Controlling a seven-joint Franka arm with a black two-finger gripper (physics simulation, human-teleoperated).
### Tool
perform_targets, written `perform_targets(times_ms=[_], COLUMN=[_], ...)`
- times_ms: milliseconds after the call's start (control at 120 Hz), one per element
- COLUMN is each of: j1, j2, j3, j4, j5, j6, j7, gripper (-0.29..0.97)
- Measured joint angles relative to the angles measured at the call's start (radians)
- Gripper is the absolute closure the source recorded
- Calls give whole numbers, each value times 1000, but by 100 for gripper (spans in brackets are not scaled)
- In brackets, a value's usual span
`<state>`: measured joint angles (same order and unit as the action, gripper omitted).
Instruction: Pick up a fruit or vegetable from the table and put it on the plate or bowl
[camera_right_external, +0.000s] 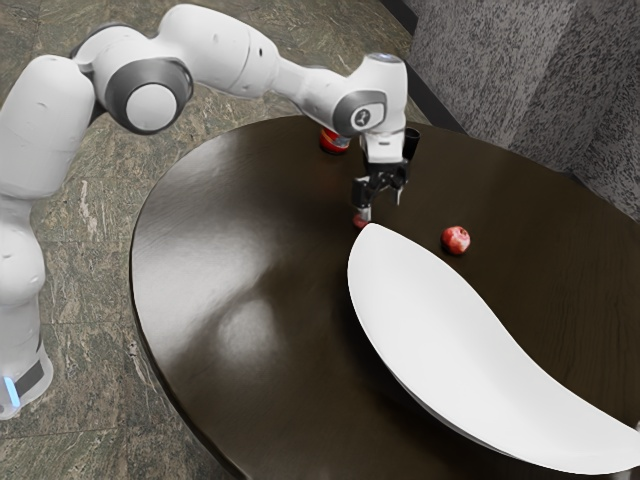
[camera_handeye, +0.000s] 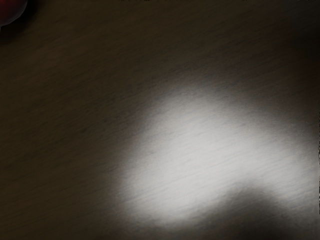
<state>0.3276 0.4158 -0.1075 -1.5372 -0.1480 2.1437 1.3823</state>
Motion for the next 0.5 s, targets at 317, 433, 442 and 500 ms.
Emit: perform_targets(times_ms=[317, 433, 442, 500], j1=[8, 16, 17, 15], j2=[-31, -32, -32, -32], j3=[8, 8, 8, 8], j4=[-70, -80, -80, -81], j5=[-12, -15, -15, -15], j6=[1, 1, 1, 1], j7=[37, 44, 44, 46], gripper=[1, 3, 4, 7])
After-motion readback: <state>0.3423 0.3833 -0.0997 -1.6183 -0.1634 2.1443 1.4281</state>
